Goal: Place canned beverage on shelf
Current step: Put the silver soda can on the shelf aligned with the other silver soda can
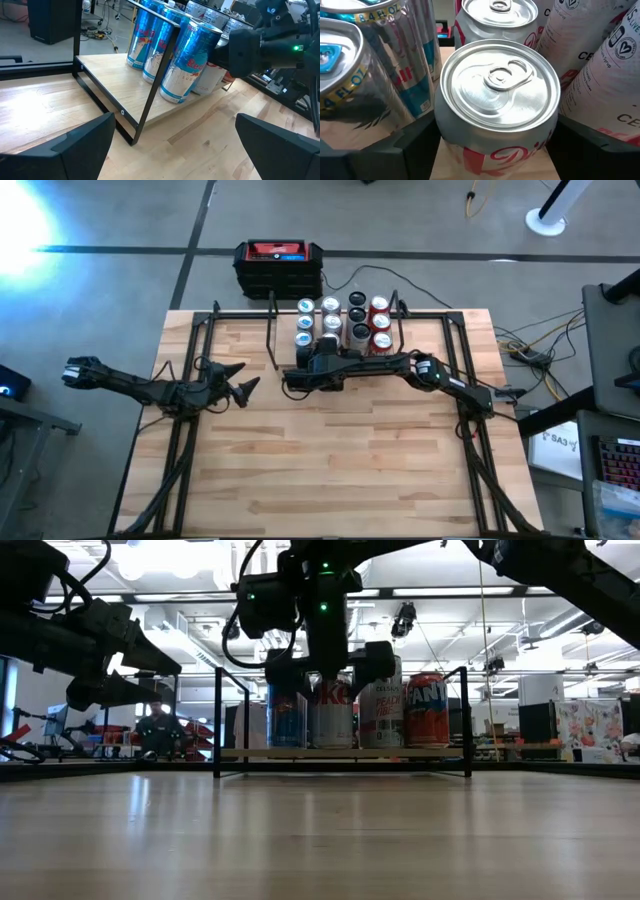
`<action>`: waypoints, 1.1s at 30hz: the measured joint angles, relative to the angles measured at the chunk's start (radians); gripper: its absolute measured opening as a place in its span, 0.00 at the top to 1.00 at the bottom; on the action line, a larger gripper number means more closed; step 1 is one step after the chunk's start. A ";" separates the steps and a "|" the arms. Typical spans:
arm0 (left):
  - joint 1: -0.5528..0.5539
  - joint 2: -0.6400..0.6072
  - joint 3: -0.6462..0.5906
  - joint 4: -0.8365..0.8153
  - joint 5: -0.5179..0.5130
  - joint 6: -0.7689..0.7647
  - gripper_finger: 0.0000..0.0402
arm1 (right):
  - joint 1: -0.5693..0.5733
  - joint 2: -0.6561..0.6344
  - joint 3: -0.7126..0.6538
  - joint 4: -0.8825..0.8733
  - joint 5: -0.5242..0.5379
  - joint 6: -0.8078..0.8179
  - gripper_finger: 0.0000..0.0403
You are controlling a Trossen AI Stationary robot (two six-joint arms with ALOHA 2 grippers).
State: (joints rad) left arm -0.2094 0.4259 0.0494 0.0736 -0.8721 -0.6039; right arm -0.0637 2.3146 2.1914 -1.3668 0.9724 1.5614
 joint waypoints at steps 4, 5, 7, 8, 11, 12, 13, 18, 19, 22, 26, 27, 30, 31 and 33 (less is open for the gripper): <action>0.000 0.000 0.000 0.000 0.000 0.000 0.01 | -0.004 0.000 0.000 -0.005 0.000 -0.001 0.27; 0.000 0.000 0.000 0.000 0.000 0.000 0.01 | -0.006 0.000 0.000 -0.006 0.000 -0.001 0.26; 0.000 0.000 0.000 0.000 0.000 0.000 0.01 | -0.009 0.000 0.000 -0.011 -0.001 -0.001 0.26; 0.000 0.000 0.000 0.000 0.000 0.000 0.01 | -0.011 0.000 0.000 -0.014 0.000 -0.001 0.26; 0.000 0.000 0.000 0.000 0.000 0.000 0.01 | -0.013 0.000 0.000 -0.016 -0.001 -0.001 0.26; 0.000 0.000 0.000 0.000 0.000 0.000 0.01 | -0.013 0.000 0.000 -0.017 0.000 -0.001 0.26; 0.000 0.000 0.000 0.000 0.000 0.000 0.01 | -0.014 0.000 0.000 -0.018 0.000 -0.001 0.26; 0.000 0.000 0.000 0.000 0.000 0.000 0.01 | -0.016 0.000 0.000 -0.020 -0.002 0.000 0.26; 0.000 0.000 0.000 0.000 0.000 0.000 0.01 | -0.015 0.000 0.000 -0.020 -0.002 0.000 0.26; 0.000 0.000 0.000 0.000 0.000 0.000 0.01 | -0.010 0.000 0.000 -0.020 -0.002 -0.001 0.26; 0.000 0.000 0.000 0.000 0.000 0.000 0.01 | -0.009 -0.001 0.000 -0.018 -0.001 -0.015 0.25; 0.000 0.000 0.000 0.000 0.000 0.000 0.01 | -0.009 -0.001 0.000 -0.014 -0.001 -0.030 0.25; 0.000 0.000 0.000 0.000 0.000 0.000 0.01 | -0.008 -0.001 0.008 -0.013 -0.006 -0.054 0.21; 0.000 0.000 0.000 0.000 0.000 0.000 0.01 | -0.006 -0.001 0.009 -0.013 -0.007 -0.055 0.20; 0.000 0.000 0.000 0.000 0.000 0.000 0.01 | -0.004 -0.001 0.012 -0.018 -0.007 -0.056 0.17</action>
State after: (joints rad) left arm -0.2096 0.4259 0.0494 0.0734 -0.8721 -0.6038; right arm -0.0677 2.3138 2.2036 -1.3850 0.9649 1.5051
